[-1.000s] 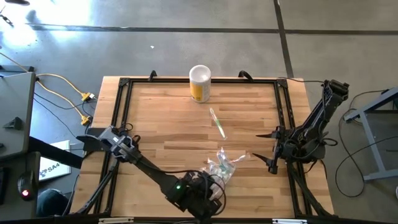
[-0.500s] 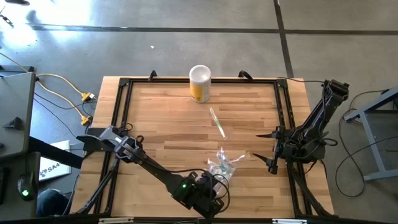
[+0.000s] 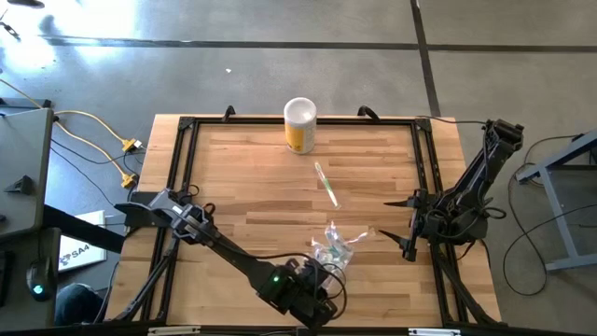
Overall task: Pick & Place toothbrushing station
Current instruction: Put the blue toothbrush in the transparent organizer
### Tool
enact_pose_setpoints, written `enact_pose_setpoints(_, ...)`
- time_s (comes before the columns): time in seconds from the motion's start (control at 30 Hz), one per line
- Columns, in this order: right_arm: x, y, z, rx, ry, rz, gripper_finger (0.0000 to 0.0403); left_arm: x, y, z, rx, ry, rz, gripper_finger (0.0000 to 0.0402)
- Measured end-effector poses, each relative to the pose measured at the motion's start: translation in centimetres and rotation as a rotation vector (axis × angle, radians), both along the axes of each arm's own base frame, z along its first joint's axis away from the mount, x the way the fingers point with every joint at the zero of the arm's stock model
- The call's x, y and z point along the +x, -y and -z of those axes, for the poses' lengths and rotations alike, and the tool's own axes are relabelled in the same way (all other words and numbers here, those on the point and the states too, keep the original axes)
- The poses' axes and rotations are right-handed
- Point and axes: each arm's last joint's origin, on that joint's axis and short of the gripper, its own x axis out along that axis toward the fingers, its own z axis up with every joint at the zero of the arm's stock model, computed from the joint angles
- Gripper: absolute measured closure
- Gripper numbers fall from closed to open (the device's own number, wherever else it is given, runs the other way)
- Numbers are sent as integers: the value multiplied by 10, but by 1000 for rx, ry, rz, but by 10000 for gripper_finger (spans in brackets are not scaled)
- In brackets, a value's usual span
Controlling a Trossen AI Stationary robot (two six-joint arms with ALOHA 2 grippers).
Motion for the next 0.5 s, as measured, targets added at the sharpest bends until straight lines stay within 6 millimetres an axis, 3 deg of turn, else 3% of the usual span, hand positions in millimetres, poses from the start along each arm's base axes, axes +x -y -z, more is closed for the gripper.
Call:
enact_pose_setpoints(0.3,0,0,0,0,0,-1,78,-5,-3,-7,-12,-11,-20,284)
enact_pose_setpoints(0.5,0,0,0,0,0,0,78,-10,-7,-24,-9,12,-27,284)
